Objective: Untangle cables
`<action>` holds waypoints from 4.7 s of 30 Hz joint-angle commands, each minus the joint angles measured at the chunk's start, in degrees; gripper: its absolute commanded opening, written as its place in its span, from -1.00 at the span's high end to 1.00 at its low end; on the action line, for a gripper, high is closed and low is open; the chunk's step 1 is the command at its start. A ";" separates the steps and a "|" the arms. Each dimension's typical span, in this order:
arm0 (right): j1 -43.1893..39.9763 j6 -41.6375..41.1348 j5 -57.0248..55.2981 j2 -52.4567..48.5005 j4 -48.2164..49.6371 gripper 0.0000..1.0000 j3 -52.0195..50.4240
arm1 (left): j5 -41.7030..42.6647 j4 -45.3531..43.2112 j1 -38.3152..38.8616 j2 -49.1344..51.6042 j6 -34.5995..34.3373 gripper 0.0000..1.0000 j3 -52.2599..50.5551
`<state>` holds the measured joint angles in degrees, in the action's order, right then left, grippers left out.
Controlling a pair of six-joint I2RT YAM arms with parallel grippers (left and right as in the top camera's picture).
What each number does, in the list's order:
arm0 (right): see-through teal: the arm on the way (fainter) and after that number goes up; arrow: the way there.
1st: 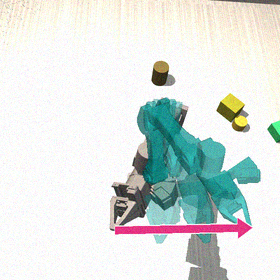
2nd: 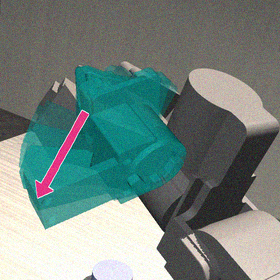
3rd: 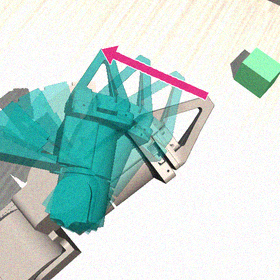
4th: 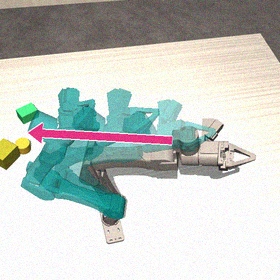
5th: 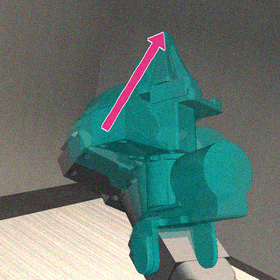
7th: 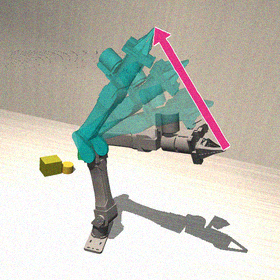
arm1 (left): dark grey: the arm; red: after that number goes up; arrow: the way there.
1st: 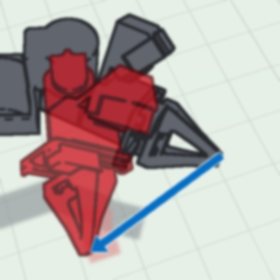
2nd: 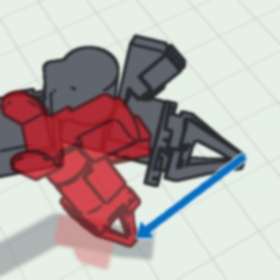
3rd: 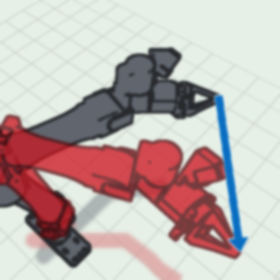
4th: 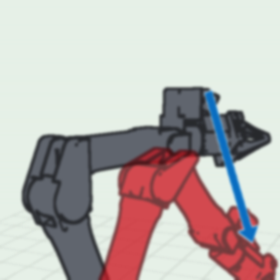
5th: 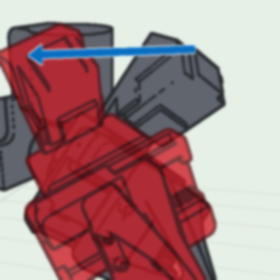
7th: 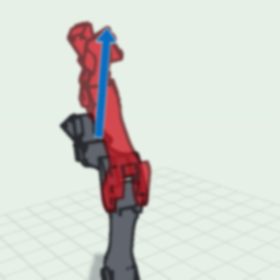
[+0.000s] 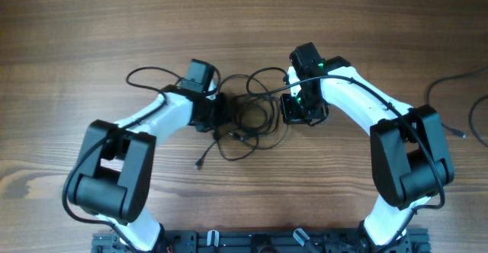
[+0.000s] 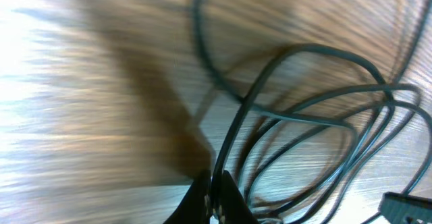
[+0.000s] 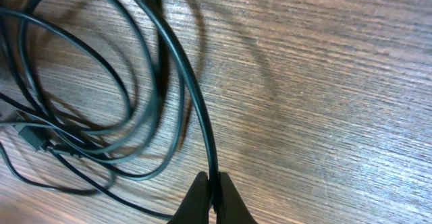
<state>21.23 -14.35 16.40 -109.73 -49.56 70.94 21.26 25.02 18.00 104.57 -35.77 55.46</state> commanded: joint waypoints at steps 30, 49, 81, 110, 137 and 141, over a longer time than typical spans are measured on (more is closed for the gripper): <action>-32.79 -7.96 -12.04 34.95 -3.17 0.91 15.15 | 6.34 13.84 -27.56 -8.07 13.07 0.92 -0.33; -48.09 -14.53 -7.30 32.06 -3.63 0.91 15.08 | 6.62 14.93 -44.85 -32.59 8.83 0.92 -0.33; -54.71 -5.53 8.09 20.26 -10.84 0.91 14.86 | 9.51 16.90 -40.85 -34.18 7.04 0.92 -0.35; -14.91 2.19 0.24 12.17 -12.70 0.74 10.93 | -16.98 32.30 -13.62 -27.74 8.44 0.92 -0.39; 0.26 -15.32 4.66 1.95 11.50 -0.33 10.73 | -16.81 30.97 -13.60 -27.74 8.31 0.92 -0.39; 2.75 -24.57 4.63 -1.88 16.24 -0.36 10.73 | -16.81 30.99 -13.60 -27.74 8.33 0.92 -0.39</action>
<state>22.13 -27.77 20.53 -107.68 -35.53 81.87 5.37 56.14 4.14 76.62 -27.70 55.33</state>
